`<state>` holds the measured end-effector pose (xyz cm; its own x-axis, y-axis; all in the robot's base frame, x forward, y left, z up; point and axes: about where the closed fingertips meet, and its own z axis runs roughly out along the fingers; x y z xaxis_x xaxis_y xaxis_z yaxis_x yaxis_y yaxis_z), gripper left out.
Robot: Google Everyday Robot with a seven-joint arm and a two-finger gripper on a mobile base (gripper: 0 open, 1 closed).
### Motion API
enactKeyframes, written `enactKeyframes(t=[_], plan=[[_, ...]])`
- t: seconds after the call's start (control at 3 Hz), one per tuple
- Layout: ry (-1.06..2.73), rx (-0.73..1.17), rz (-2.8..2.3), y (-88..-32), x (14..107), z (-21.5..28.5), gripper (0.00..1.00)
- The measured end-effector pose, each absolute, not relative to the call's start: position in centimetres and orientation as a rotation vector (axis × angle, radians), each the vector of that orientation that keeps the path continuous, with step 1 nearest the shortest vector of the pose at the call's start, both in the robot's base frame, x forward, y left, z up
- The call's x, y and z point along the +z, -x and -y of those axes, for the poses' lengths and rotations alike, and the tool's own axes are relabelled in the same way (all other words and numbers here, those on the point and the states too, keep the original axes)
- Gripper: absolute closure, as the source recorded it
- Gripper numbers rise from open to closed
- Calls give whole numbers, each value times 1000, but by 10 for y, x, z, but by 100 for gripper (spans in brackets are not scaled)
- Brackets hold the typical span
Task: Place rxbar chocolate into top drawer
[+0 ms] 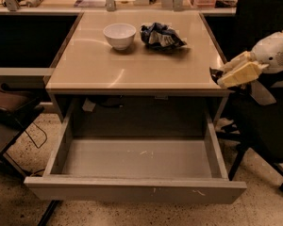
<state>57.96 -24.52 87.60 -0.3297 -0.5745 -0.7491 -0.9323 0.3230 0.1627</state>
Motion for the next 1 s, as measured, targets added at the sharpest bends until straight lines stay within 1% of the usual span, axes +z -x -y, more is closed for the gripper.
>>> enactKeyframes(t=[0.67,1.0], plan=[[1348,455,-1899,-485,918,258,100],[1371,356,-1911,-460,880,255,100]])
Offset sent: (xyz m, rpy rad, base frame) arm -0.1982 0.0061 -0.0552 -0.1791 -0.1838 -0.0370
